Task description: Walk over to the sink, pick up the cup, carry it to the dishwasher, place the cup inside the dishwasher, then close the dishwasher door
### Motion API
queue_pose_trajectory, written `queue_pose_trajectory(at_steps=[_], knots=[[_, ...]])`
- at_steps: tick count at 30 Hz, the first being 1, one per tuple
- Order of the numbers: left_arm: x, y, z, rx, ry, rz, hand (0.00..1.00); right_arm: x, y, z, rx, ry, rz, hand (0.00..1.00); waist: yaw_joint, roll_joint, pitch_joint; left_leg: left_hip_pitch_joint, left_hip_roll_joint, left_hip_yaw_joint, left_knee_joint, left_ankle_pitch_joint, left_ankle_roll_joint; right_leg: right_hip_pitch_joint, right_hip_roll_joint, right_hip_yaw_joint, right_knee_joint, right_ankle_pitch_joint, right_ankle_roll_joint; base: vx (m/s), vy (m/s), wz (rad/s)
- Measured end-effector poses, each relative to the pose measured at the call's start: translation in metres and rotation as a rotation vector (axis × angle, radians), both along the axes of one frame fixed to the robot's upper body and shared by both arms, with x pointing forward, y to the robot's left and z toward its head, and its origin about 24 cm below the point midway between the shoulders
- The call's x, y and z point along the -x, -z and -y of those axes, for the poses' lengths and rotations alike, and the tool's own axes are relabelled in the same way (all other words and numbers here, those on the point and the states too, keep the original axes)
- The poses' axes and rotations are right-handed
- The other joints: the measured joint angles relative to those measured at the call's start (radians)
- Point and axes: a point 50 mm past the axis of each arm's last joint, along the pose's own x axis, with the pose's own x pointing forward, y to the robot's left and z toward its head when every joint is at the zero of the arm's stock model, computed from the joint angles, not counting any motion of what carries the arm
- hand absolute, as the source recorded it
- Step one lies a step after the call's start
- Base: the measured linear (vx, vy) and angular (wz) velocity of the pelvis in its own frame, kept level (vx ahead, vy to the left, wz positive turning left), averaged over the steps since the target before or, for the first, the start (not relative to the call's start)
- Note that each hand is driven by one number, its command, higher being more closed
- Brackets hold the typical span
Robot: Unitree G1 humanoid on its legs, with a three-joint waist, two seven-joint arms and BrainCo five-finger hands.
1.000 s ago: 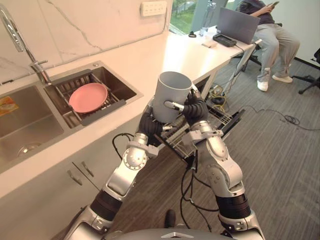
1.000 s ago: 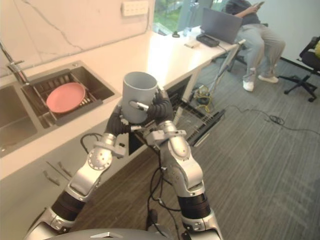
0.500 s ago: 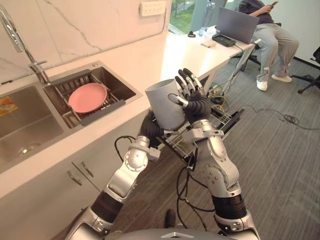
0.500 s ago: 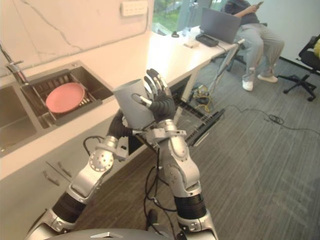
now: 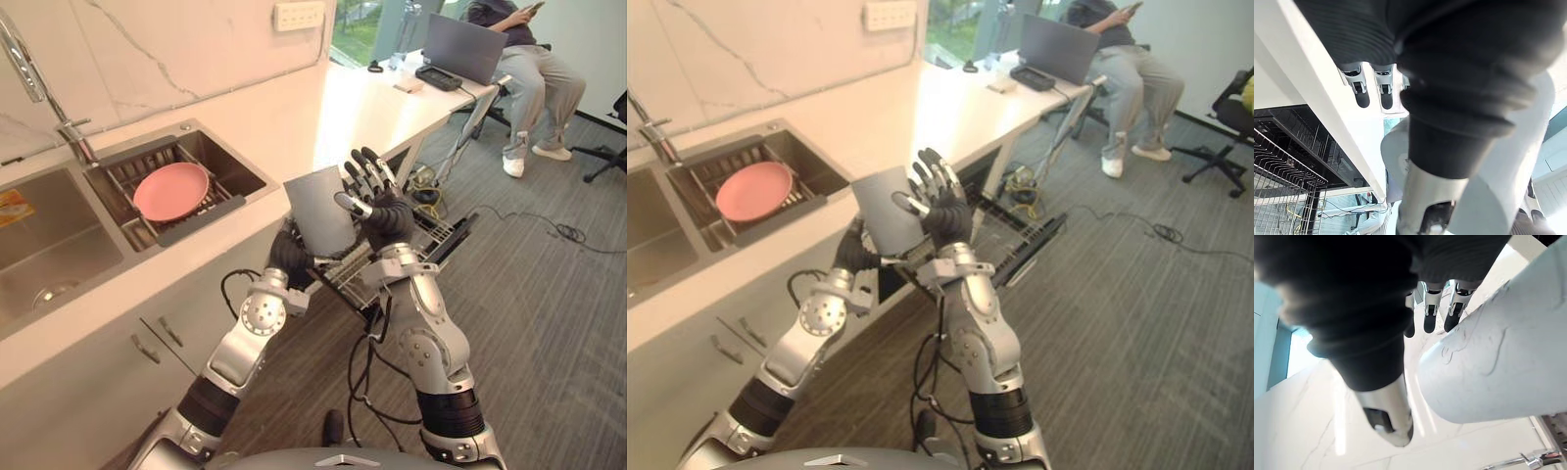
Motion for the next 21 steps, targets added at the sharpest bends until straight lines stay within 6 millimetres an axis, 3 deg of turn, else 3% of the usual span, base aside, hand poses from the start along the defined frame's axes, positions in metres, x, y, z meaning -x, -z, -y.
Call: queue_pose_trajectory(at_steps=[7,21], knots=[[0.001,-0.017,-0.005,0.037,-0.027,0.067,0.00,-0.005,0.026,0.003,0.152,-0.014,-0.111,0.00,0.001,0.001,0.000,-0.002,0.000,-0.004,0.000,0.000,0.000,0.000,-0.001,-0.004,0.000,-0.001,0.000,0.00,0.000,0.00],[0.004,-0.032,-0.009,-0.107,-0.044,0.202,0.00,-0.004,0.031,-0.003,0.156,-0.097,-0.148,0.00,-0.001,0.004,-0.002,-0.013,0.000,-0.024,0.001,0.003,-0.002,-0.001,-0.001,-0.022,0.000,-0.009,-0.003,0.00,-0.003,0.03]])
